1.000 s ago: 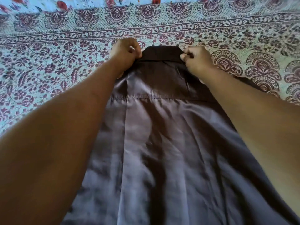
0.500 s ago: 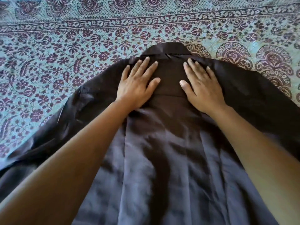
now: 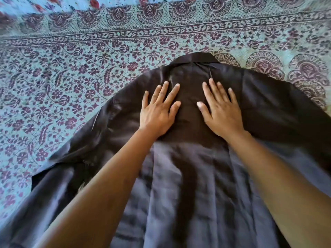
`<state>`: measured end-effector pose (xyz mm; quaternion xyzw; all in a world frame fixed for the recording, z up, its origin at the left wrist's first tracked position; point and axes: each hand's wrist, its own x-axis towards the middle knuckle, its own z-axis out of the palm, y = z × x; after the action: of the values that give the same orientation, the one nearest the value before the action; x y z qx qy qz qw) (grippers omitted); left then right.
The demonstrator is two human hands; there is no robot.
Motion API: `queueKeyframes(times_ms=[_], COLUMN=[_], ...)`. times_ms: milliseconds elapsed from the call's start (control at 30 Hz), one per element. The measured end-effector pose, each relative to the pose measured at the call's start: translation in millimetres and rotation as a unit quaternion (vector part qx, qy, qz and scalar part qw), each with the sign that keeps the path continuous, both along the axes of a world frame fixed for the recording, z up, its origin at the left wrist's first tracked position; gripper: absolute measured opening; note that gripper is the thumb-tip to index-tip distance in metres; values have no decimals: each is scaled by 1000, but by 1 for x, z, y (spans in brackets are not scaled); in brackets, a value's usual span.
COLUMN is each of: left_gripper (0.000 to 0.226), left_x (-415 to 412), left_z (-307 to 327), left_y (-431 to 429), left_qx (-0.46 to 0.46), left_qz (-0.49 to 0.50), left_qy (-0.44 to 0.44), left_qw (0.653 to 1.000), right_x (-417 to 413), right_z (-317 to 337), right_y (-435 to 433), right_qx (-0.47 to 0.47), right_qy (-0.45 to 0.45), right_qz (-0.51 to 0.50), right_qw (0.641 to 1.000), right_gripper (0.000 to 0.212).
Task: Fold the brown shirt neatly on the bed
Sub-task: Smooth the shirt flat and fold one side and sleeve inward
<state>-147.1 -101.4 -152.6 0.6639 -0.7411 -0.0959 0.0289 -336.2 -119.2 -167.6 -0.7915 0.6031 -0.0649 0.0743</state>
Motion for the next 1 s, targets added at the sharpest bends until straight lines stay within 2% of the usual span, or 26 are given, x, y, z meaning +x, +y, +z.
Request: queueKeyframes(times_ms=[133, 233, 333, 400, 467, 567, 667, 733, 767, 867, 933, 1000], left_gripper=[51, 48, 46, 43, 38, 24, 24, 39, 41, 15, 18, 24], left_x=[89, 145, 147, 129, 108, 93, 91, 96, 99, 100, 97, 100], left_z=[-7, 7, 23, 31, 38, 40, 48, 56, 59, 67, 71, 71], left_y=[6, 3, -9, -22, -36, -54, -69, -77, -79, -78, -71, -68], left_qx=[13, 80, 89, 38, 17, 52, 163, 260, 292, 361, 417, 428], left_qz=[118, 224, 236, 254, 291, 320, 322, 293, 267, 184, 127, 101], left_qy=[-41, -44, -55, 1, 110, 244, 374, 457, 482, 511, 503, 509], left_qw=[992, 970, 966, 966, 950, 914, 854, 799, 782, 758, 746, 740], right_x=[2, 3, 2, 5, 15, 50, 82, 87, 86, 84, 88, 90], right_z=[-2, 1, 2, 4, 12, 29, 23, 12, 7, 2, 1, 4], right_y=[0, 0, -1, -1, -3, -4, 1, 2, 2, 2, 3, 3], right_qx=[-1, 14, 20, 30, 53, 13, 8, 20, 12, -12, -12, -6], right_qy=[5, 22, 28, 27, 4, -50, -22, 14, 21, 29, 32, 35], right_qz=[-9, -14, -12, -23, -66, -90, 22, 37, 27, 15, 17, 16], right_qw=[1000, 1000, 999, 999, 996, 995, 999, 999, 999, 999, 999, 999], right_gripper=[69, 73, 73, 68, 59, 57, 62, 62, 62, 64, 64, 64])
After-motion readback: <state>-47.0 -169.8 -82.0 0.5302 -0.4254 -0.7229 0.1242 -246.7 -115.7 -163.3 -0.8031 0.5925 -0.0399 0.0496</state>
